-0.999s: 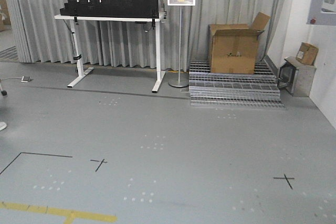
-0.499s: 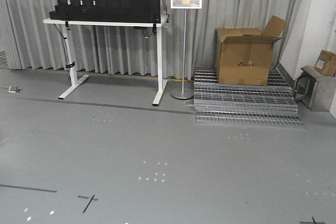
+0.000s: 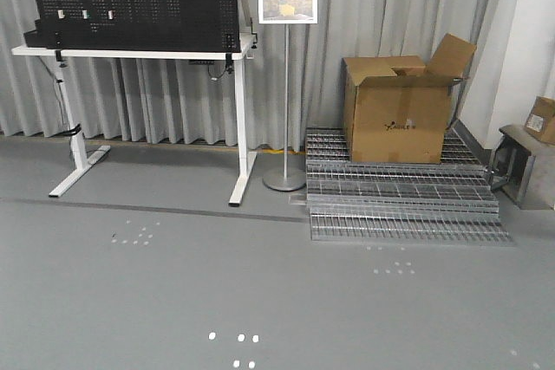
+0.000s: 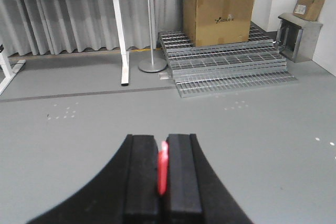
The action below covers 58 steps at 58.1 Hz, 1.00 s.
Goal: Sort red and green spoons into left cabinet
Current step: 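Drive the base across the room toward the white cabinet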
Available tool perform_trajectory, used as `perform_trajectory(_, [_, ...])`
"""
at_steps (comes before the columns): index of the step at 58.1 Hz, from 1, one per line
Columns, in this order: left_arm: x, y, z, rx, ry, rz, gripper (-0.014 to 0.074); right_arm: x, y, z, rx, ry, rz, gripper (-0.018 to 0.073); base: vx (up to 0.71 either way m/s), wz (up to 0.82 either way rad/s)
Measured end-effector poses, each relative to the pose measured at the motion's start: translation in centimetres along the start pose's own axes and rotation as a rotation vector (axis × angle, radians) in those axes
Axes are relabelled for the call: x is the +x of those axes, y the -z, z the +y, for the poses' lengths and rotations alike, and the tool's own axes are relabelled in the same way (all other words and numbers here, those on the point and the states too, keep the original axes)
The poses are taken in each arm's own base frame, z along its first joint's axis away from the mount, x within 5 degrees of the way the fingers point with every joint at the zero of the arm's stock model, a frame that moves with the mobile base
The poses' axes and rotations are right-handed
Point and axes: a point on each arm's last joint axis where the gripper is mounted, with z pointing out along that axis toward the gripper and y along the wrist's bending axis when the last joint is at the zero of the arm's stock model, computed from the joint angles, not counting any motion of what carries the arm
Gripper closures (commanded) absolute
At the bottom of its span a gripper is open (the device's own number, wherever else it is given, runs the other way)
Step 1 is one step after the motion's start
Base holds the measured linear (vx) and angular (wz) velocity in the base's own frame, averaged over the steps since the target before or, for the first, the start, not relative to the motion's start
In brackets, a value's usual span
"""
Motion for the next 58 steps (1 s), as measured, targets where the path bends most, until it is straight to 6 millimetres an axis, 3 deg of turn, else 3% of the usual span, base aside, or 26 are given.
perform_trajectory(37, [0.00, 0.00, 0.00, 0.000, 0.000, 0.000, 0.0600, 0.00, 0.00, 0.00, 0.000, 0.000, 0.000, 0.0564, 0.68, -0.01])
perform_trajectory(58, [0.00, 0.00, 0.00, 0.000, 0.000, 0.000, 0.0600, 0.00, 0.00, 0.00, 0.000, 0.000, 0.000, 0.0564, 0.62, -0.29])
